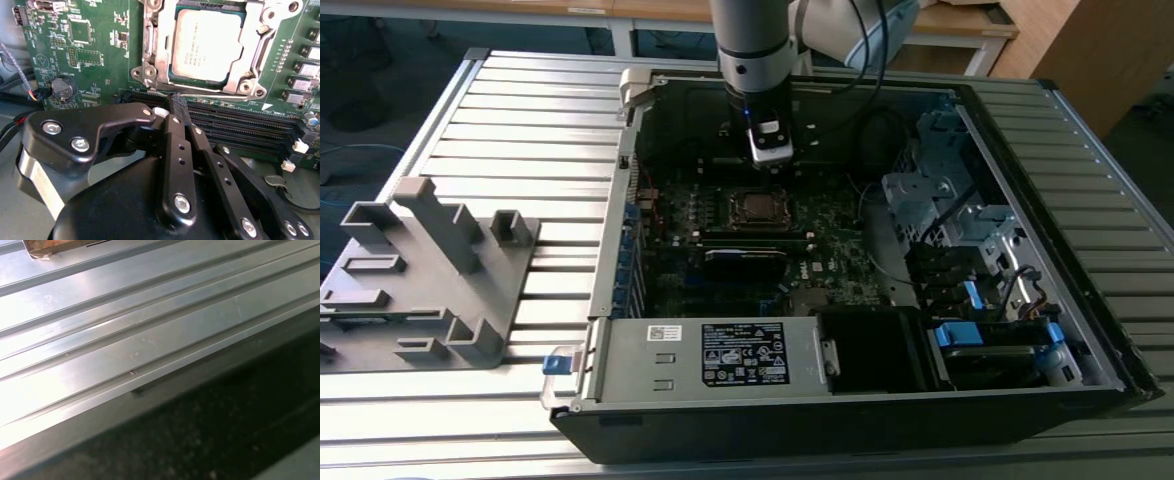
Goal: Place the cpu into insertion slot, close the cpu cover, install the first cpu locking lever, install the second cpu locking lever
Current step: 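Install the first cpu locking lever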
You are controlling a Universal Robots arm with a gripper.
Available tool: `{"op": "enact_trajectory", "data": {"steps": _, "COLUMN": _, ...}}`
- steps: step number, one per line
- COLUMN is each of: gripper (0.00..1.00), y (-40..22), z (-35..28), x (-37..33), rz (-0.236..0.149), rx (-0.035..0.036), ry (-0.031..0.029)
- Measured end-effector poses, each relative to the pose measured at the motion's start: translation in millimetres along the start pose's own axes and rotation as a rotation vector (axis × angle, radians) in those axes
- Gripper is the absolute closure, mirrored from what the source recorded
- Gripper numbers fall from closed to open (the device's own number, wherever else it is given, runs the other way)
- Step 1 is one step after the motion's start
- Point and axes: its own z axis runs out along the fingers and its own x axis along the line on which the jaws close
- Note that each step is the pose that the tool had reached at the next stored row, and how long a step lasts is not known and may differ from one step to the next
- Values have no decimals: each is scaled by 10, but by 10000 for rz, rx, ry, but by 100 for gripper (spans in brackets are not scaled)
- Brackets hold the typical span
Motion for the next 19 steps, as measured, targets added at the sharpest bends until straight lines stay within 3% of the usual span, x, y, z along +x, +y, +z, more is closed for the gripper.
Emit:
{"op": "enact_trajectory", "data": {"steps": 3, "gripper": 90, "y": 4, "z": -29, "x": -5, "rz": -1, "rx": 3, "ry": 0}}
{"op": "enact_trajectory", "data": {"steps": 19, "gripper": 90, "y": 1, "z": -15, "x": -15, "rz": 1, "rx": 7, "ry": 3}}
